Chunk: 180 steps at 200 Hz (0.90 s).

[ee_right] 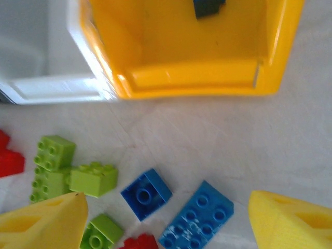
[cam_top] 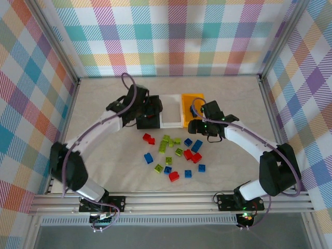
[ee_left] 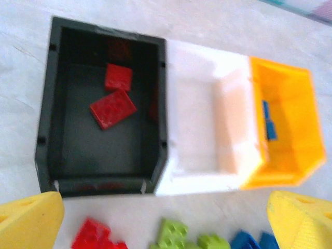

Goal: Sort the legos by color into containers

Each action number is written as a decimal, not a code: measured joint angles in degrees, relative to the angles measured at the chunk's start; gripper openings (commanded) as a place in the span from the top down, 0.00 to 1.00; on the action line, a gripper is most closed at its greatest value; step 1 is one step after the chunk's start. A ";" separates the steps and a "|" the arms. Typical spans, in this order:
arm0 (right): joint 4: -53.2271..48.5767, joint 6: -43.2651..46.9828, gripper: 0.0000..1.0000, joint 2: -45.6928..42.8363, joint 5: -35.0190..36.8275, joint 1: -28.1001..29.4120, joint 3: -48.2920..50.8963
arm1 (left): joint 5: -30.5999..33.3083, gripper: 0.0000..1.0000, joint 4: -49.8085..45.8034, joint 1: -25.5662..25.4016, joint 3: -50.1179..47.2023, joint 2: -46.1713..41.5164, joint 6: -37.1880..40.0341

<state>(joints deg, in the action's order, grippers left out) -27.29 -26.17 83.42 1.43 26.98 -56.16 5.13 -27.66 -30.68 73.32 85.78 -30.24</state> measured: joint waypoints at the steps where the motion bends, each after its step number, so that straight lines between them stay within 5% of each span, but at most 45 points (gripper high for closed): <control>1: -0.07 0.00 0.23 0.00 0.00 0.00 0.11 | -0.11 0.00 0.28 -0.13 -0.61 -0.48 -0.11; 72: -1.31 -5.33 0.26 4.87 1.25 3.98 4.26 | -2.51 0.00 3.65 -1.57 -26.03 -17.46 -6.51; 180: -1.90 -7.32 0.36 10.32 6.80 5.73 4.20 | -0.33 0.00 3.41 -1.55 -30.91 -22.75 -8.35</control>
<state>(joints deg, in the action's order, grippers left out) -29.19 -33.50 93.73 8.23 32.71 -51.96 4.80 -24.25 -32.23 42.41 63.02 -38.59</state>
